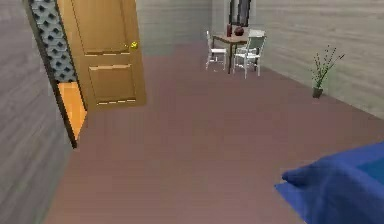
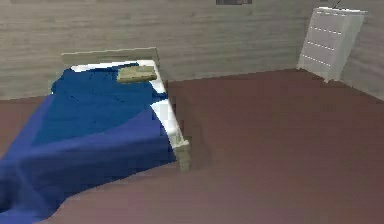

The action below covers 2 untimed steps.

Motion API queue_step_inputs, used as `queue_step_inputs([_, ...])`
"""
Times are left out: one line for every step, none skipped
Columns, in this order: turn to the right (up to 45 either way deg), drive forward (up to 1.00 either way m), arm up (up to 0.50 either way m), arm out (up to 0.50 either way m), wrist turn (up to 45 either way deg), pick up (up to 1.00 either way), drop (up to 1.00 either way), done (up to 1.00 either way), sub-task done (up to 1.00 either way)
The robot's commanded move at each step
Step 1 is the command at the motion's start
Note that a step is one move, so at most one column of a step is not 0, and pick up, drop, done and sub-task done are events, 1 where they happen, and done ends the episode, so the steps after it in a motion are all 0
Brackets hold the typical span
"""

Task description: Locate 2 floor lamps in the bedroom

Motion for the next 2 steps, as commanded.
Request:
queue_step_inputs([0.0, 1.0, 0.0, 0.0, 0.0, 0.0, 0.0, 0.0, 0.0])
queue_step_inputs([0.0, 1.0, 0.0, 0.0, 0.0, 0.0, 0.0, 0.0, 0.0])
